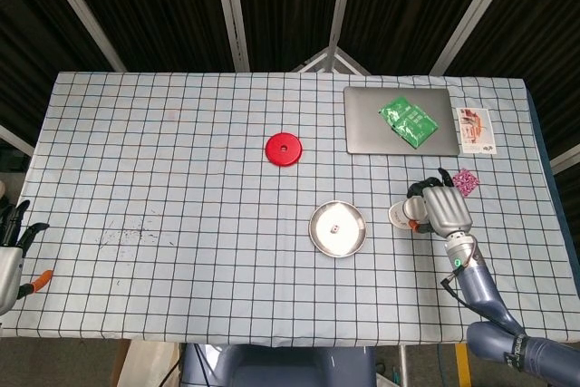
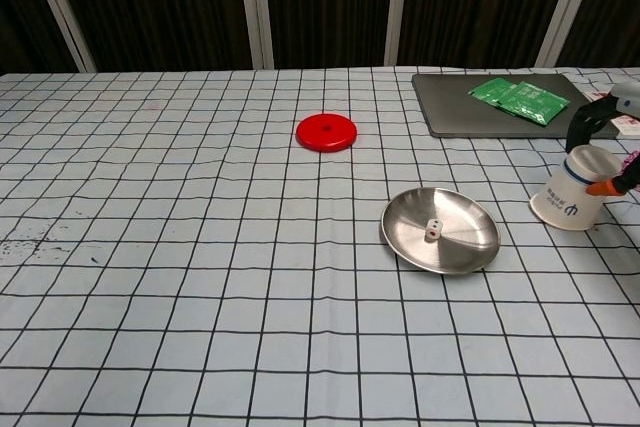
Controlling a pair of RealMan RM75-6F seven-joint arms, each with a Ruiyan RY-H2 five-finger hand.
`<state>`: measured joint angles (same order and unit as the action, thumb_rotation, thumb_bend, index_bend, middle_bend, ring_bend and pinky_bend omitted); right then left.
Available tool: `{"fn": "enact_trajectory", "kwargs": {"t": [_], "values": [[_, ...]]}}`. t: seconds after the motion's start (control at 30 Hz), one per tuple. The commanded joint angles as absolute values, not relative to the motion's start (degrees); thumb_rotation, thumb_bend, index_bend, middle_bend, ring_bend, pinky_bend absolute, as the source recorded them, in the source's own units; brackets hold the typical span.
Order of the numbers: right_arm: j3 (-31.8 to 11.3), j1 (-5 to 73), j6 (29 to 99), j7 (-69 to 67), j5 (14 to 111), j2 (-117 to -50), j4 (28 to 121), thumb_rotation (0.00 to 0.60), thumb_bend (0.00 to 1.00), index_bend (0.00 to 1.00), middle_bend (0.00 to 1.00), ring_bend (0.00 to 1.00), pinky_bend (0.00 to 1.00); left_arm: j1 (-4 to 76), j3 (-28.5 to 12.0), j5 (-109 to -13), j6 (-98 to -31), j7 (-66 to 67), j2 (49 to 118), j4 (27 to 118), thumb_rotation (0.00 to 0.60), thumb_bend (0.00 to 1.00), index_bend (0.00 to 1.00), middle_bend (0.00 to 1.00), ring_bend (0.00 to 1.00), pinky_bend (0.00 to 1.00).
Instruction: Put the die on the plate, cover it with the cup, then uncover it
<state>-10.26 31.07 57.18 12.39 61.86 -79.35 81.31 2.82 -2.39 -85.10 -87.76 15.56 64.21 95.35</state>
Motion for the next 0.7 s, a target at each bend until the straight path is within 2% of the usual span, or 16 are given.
{"fn": "enact_trajectory", "kwargs": {"t": [0.03,0.37,0.7], "values": [[-10.1,31.1,57.1,12.5,61.8,-79.4,81.1,0.6,0.26,0.47,0.42,0.26,0.0,2.8,-2.4,-85.1,-87.8,15.5,64.2,95.4,0.6,0.23,0.27,0.0,0.0,0.13],[-10.0,30.9,57.2,12.0,62.3,-79.7,80.4,0.6,0.34,0.5,0.49,0.29,0.0,2.9,-2.3,-85.1,-87.6,15.9,64.3,95.4,0.6,0.23,0.27,0.0,0.0,0.13],[-10.5,32.5,57.0,13.9,64.0,-78.5,84.0,0.6,0.35,0.52,0.49,0.29,0.0,2.8,-2.3,-85.2,-87.7,15.7,64.2,95.5,0.6,0.23,0.27,0.0,0.0,0.13]]}}
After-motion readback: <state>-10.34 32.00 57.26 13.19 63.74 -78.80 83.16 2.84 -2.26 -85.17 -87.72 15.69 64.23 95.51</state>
